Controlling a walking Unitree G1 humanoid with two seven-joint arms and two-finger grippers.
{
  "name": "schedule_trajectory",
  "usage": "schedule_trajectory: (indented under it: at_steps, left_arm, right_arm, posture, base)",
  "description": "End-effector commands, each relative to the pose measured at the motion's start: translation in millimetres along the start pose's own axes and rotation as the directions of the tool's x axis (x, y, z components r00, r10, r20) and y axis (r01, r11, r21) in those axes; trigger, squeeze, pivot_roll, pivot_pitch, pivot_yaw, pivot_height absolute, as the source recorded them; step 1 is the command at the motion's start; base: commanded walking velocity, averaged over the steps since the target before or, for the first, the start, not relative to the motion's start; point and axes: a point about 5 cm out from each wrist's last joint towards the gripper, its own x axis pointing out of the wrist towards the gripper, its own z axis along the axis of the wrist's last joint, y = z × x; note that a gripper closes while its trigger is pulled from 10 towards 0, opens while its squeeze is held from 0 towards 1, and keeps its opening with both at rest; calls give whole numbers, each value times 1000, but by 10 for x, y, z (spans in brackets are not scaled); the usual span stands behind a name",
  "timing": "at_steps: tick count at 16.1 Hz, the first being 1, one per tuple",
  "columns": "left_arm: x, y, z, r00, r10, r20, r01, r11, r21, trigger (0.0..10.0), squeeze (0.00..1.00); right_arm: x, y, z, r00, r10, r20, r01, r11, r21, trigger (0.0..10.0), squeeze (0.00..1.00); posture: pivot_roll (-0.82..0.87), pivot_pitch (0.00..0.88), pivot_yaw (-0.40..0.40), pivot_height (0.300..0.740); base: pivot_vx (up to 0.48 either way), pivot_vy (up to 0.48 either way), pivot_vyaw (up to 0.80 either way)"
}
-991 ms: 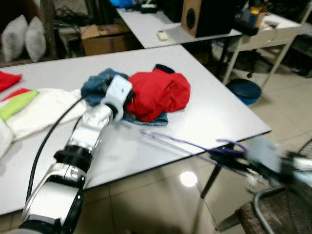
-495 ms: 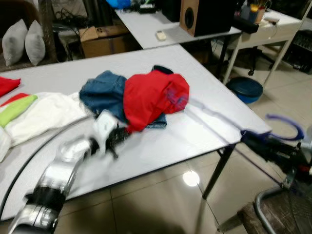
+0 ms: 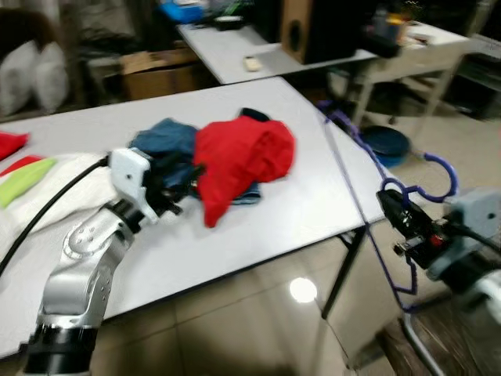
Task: Hang hanger
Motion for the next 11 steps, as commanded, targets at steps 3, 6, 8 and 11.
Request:
schedule_trajectory:
  at_steps: [3,6,8,11]
  left_arm:
    - [-11,-98,-141,994,105,-39,-106,994,-26,10000,0]
    - [-50,-281,-255,990,112,-85,-112,994,-1,10000,0]
    - [18,-383,-285,991,88,-105,-89,996,-3,10000,0]
    - [144,-412,-350,989,88,-117,-87,996,15,10000,0]
  right_arm:
    - [73,141,1,991,-125,55,122,991,50,10000,0]
    - [115,411,-344,991,-129,-41,131,989,65,10000,0]
    - [122,492,-405,991,-121,-50,126,986,105,10000,0]
    - [209,561,-353,994,-110,21,108,990,94,10000,0]
  posture:
    - [-237,0,91,740]
    - [-186,0,80,740]
    - [-212,0,133,740]
    - [-238,0,140,740]
  base:
    - [0,0,0]
    - [0,434,0]
    - [0,437,0]
    - [0,449,0]
